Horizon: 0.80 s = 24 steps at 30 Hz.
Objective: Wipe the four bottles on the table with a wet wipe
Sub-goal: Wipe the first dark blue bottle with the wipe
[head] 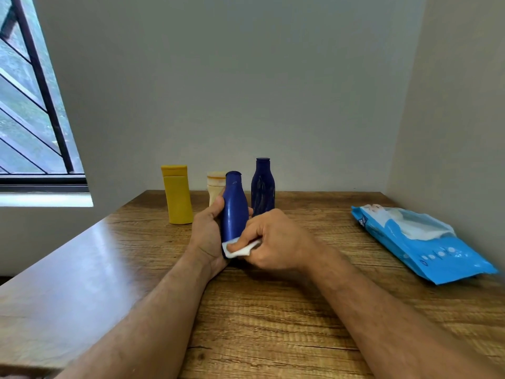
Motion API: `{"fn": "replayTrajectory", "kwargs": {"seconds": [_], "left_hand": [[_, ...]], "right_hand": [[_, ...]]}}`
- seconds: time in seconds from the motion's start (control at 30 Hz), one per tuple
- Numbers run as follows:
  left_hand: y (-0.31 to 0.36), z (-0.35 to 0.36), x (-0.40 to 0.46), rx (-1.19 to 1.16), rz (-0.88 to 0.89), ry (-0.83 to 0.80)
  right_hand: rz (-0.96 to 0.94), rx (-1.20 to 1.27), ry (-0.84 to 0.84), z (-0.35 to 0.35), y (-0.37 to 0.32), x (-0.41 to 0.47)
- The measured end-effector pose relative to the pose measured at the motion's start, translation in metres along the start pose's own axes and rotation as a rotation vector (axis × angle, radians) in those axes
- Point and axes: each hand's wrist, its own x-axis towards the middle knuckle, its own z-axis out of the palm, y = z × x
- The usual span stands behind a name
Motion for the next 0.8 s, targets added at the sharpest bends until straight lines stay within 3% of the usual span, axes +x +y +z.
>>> {"fn": "replayTrajectory", "kwargs": {"seconds": [0.1, 0.27, 0.4, 0.47, 0.57, 0.7, 0.8], "left_hand": [[0.001, -0.001, 0.000, -0.018, 0.004, -0.012], [-0.003, 0.002, -0.003, 0.128, 0.003, -0.113], [-0.004, 0.001, -0.003, 0.193, 0.007, -0.118], [-0.004, 0.002, -0.004, 0.189, 0.008, -0.119], [-0.002, 0.002, -0.005, 0.094, -0.027, -0.097], [0.003, 0.002, -0.006, 0.000, -0.028, -0.057], [0.003, 0.003, -0.008, 0.005, -0.018, -0.071]], "right_hand": [[0.004, 0.053, 0.072, 0.001, -0.002, -0.001], [0.034, -0.001, 0.521, 0.000, 0.004, 0.003], [0.041, -0.027, 0.617, -0.002, 0.006, 0.004], [0.004, -0.060, 0.563, -0.004, 0.004, 0.002], [-0.058, -0.083, 0.335, -0.005, 0.001, 0.000], [-0.016, 0.065, 0.058, -0.003, -0.005, 0.000], [0.017, 0.112, -0.023, -0.003, -0.006, -0.001]]}}
